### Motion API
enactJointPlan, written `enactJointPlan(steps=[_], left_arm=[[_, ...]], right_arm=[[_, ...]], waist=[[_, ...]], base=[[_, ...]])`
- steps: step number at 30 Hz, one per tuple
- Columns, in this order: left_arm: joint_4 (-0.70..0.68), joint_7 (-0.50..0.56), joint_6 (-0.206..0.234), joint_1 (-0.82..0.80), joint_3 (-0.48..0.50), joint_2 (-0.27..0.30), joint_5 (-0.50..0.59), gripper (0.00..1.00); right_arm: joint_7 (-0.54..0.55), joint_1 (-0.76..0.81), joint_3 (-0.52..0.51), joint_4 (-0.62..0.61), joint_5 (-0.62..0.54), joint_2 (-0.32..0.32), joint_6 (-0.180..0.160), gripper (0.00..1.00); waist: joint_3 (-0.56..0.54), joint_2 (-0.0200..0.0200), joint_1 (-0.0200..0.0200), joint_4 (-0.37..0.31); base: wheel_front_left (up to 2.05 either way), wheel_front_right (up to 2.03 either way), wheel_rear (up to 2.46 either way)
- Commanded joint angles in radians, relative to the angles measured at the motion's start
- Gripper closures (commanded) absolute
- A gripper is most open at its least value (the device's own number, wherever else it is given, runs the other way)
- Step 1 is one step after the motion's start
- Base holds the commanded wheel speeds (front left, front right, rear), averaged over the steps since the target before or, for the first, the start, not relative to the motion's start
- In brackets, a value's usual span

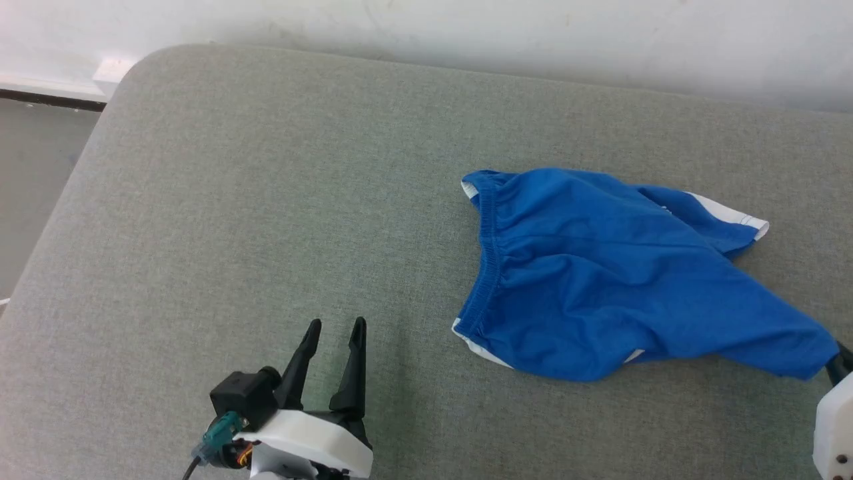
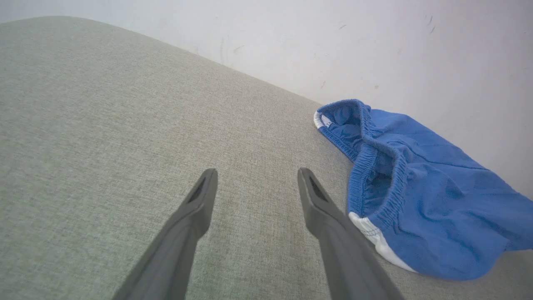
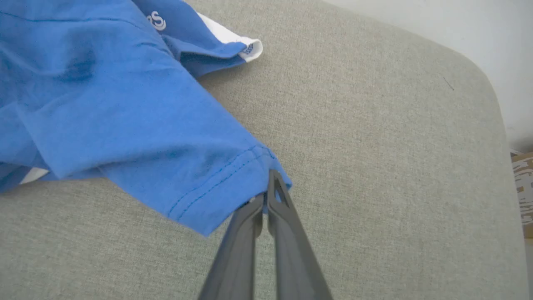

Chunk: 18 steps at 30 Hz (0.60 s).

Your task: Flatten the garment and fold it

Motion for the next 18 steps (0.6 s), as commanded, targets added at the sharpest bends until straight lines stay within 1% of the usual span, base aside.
enactJointPlan(steps=[1, 2, 3, 4, 6, 7, 12, 15, 18], left_arm=[[0.003, 0.004, -0.006, -0.001, -0.003, 0.006, -0.006, 0.0], [0.004, 0.004, -0.005, 0.0, -0.003, 0.007, -0.006, 0.0], [0.004, 0.005, -0.004, 0.001, -0.004, 0.009, -0.006, 0.0], [0.003, 0.006, -0.004, 0.003, -0.004, 0.012, -0.005, 0.0], [0.0, 0.008, -0.002, 0.007, -0.007, 0.015, -0.003, 0.0], [0.0, 0.008, -0.002, 0.007, -0.007, 0.015, -0.003, 0.0], [-0.021, 0.006, 0.003, 0.019, -0.008, 0.024, 0.002, 0.0], [-0.041, 0.003, 0.004, 0.032, -0.005, 0.028, 0.004, 0.0], [-0.068, 0.0, 0.002, 0.046, -0.001, 0.032, 0.007, 0.0]], right_arm=[[-0.016, 0.008, -0.001, 0.023, -0.023, -0.003, -0.001, 1.0], [-0.03, 0.007, 0.002, 0.035, -0.039, -0.007, -0.001, 0.82], [-0.046, 0.004, 0.006, 0.046, -0.056, -0.01, -0.001, 0.54], [-0.064, -0.002, 0.008, 0.056, -0.07, -0.009, -0.001, 0.0], [-0.112, -0.021, 0.015, 0.064, -0.082, -0.001, -0.001, 0.0], [-0.112, -0.021, 0.015, 0.064, -0.082, -0.001, -0.001, 0.0], [-0.22, -0.054, 0.04, 0.052, -0.082, 0.036, -0.001, 0.0], [-0.296, -0.058, 0.049, 0.02, -0.094, 0.087, -0.001, 0.0], [-0.401, -0.043, 0.067, -0.022, -0.132, 0.158, -0.001, 0.0]], waist=[[-0.006, 0.0, 0.0, -0.002], [-0.009, 0.0, 0.0, -0.005], [-0.013, 0.0, 0.0, -0.008], [-0.018, 0.0, 0.0, -0.011], [-0.028, 0.0, 0.0, -0.018], [-0.028, 0.0, 0.0, -0.018], [-0.055, 0.0, 0.0, -0.04], [-0.07, 0.0, 0.0, -0.058], [-0.078, 0.0, 0.0, -0.077]], base=[[0.0, 0.0, 0.0], [0.0, 0.0, 0.0], [0.0, 0.0, 0.0], [0.0, 0.0, 0.0], [0.0, 0.0, 0.0], [0.0, 0.0, 0.0], [0.0, 0.0, 0.0], [0.0, 0.0, 0.0], [0.0, 0.0, 0.0]])
